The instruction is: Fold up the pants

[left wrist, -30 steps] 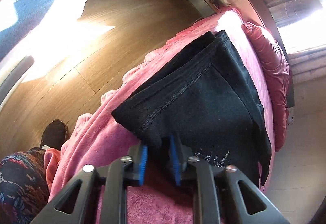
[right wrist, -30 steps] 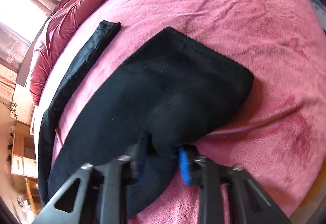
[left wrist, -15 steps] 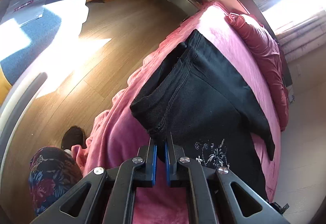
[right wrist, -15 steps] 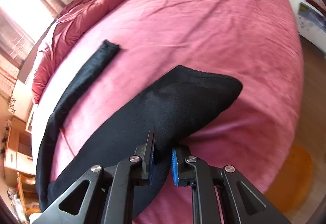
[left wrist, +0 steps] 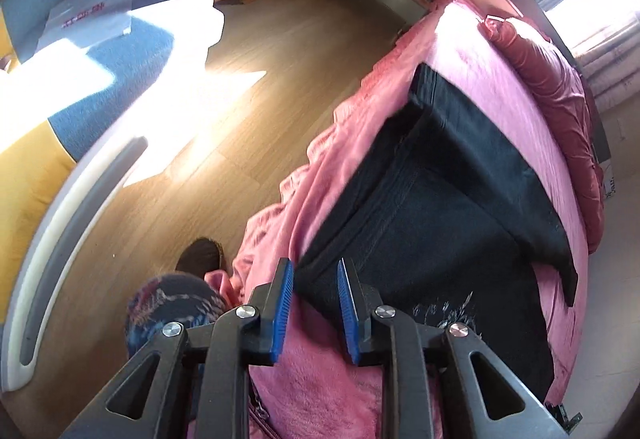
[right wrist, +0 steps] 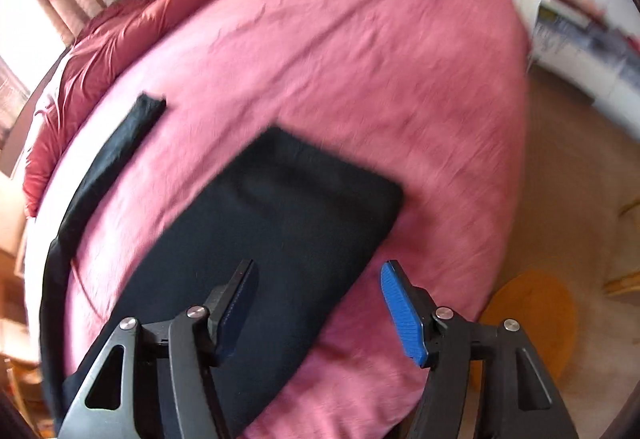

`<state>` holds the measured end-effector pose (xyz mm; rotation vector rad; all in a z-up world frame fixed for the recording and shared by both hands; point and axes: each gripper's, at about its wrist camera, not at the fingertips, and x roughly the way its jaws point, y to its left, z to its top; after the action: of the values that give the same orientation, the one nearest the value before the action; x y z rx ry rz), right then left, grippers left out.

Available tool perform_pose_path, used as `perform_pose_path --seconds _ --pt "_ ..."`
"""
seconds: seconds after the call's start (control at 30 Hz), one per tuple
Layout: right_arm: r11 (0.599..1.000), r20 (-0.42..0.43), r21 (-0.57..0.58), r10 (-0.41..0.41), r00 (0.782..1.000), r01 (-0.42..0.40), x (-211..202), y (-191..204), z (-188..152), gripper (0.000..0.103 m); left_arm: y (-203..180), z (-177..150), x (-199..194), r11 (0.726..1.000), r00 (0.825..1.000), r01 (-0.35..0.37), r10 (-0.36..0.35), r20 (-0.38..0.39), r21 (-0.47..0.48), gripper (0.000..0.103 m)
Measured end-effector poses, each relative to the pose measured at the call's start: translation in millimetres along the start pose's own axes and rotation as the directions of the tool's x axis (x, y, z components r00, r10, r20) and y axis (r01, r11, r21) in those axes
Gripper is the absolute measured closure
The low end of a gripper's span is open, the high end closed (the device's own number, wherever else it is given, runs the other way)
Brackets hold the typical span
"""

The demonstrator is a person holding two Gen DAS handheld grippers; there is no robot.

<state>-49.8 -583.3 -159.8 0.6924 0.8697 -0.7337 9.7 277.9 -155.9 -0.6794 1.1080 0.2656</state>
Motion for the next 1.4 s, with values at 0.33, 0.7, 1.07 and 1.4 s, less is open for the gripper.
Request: perform_pose_path --seconds 0.33,0.7,1.07,1.4 --pt "0.927 -0.065 -0.289 0.231 0.971 -0.239 -32 116 -39 0.033 -71 123 41 0.976 0.977 0.211 -0.211 0.019 -0.050 0.072" --pt "0.802 -0.359 -0.451 0.239 0.902 -0.392 2 228 -133 0.033 -126 217 164 0.953 0.967 0.213 -0.238 -0.093 -0.216 0.063" --pt "0.813 -0.417 -0.450 0.174 0.892 -0.368 25 241 -152 0.032 -161 242 222 0.988 0.983 0.098 -0.115 -0.145 -0.121 0.079" --pt "0.804 -0.401 -0.470 0.173 0.900 -0.364 28 245 -155 0.032 -194 204 115 0.929 0.942 0.317 -0.332 0.050 0.190 0.095"
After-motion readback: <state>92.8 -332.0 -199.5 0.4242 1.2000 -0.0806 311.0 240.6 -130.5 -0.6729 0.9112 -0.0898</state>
